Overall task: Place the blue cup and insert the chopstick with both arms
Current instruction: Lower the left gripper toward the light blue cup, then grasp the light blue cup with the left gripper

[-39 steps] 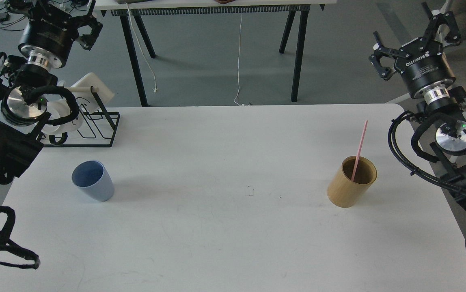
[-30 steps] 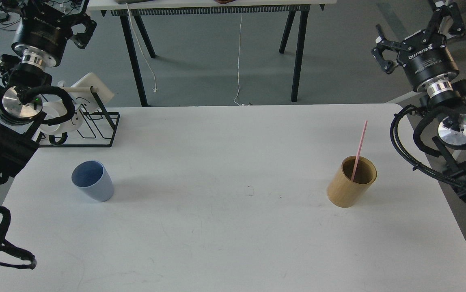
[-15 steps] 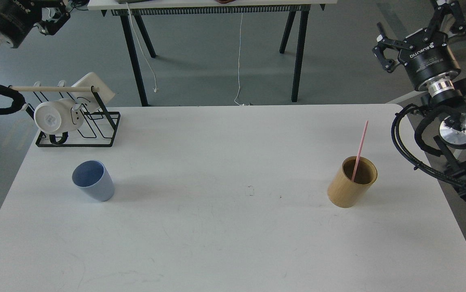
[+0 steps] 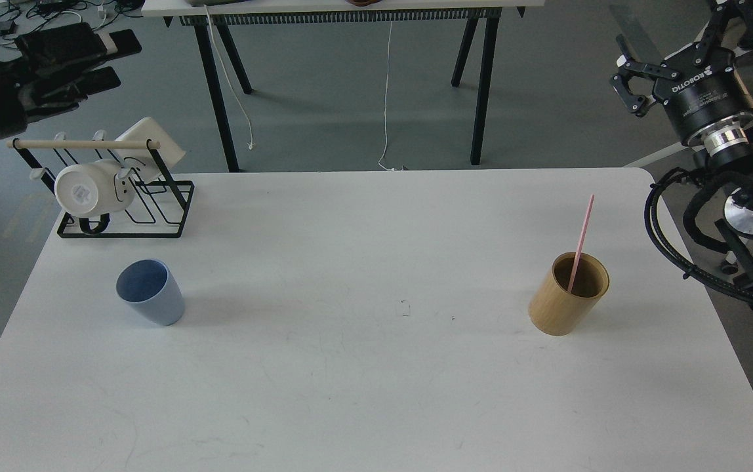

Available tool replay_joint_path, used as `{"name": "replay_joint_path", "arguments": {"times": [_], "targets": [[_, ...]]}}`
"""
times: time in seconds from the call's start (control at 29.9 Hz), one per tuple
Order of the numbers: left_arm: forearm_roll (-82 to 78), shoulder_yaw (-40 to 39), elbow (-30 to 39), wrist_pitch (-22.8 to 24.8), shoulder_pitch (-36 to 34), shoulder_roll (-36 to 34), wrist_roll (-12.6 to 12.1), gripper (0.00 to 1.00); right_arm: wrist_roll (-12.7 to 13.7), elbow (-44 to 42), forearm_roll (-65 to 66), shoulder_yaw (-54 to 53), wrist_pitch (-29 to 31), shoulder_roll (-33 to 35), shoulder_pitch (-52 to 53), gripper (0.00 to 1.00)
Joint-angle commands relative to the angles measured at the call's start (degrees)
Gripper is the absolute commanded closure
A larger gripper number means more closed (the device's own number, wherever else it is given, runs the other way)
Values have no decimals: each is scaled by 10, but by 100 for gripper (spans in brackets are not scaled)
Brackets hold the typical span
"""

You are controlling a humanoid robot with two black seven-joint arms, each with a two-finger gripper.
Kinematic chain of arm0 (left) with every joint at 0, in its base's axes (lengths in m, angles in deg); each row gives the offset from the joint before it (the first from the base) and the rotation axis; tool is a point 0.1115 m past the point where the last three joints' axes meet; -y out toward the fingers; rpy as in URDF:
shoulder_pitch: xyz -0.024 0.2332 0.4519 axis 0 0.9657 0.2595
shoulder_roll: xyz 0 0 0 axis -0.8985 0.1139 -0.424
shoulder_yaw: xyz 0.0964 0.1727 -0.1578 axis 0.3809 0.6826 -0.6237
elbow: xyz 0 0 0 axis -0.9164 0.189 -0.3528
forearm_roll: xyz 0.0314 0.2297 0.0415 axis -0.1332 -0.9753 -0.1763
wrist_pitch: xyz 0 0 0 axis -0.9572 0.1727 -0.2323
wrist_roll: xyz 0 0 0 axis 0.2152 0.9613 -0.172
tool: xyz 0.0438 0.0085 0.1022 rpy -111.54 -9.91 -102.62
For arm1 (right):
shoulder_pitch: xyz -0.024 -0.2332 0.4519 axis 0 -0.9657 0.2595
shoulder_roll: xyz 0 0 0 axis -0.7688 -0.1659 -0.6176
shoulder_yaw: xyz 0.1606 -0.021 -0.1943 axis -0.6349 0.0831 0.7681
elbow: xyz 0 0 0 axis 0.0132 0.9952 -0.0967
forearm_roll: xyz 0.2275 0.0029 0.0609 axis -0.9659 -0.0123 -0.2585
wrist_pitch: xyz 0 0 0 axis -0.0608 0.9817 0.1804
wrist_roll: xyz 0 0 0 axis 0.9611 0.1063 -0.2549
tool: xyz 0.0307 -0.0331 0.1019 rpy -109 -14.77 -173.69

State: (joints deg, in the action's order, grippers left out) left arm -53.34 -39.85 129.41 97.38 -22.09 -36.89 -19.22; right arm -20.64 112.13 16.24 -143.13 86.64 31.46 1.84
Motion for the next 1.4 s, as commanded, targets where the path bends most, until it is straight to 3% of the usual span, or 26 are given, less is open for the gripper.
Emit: {"name": "replay_joint_path", "arguments": {"times": [0.0,0.1,0.23,0.4,0.53,0.64,0.77,1.17,1.37], "targets": [[-63,28,1,0,12,-29,21,9,0,-1,1,0,0,1,0,1],[-122,56,1,-3,12,-39,51,9,0,-1,2,1,0,0,0,1],[-218,116,-5,-75,14,-38,72,9,0,-1,2,1,0,0,0,1],[-248,193,-12,-134,14,-39,116,9,0,-2,4,3,0,0,-1,1],[-296,270,-22,-225,20,-32,113,10,-1,-1,4,3,0,-1,-5,1],[-318,311,-26,-272,20,-10,95,10,0,0,4,3,0,-1,-5,1],[-322,321,-75,-279,21,29,80,12,0,0,4,4,0,-1,-5,1],[-406,324,-226,-308,48,130,84,34,0,2,4,3,0,0,-4,1],[-408,325,-249,-309,56,139,98,51,0,2,4,3,0,-1,-3,1]]}}
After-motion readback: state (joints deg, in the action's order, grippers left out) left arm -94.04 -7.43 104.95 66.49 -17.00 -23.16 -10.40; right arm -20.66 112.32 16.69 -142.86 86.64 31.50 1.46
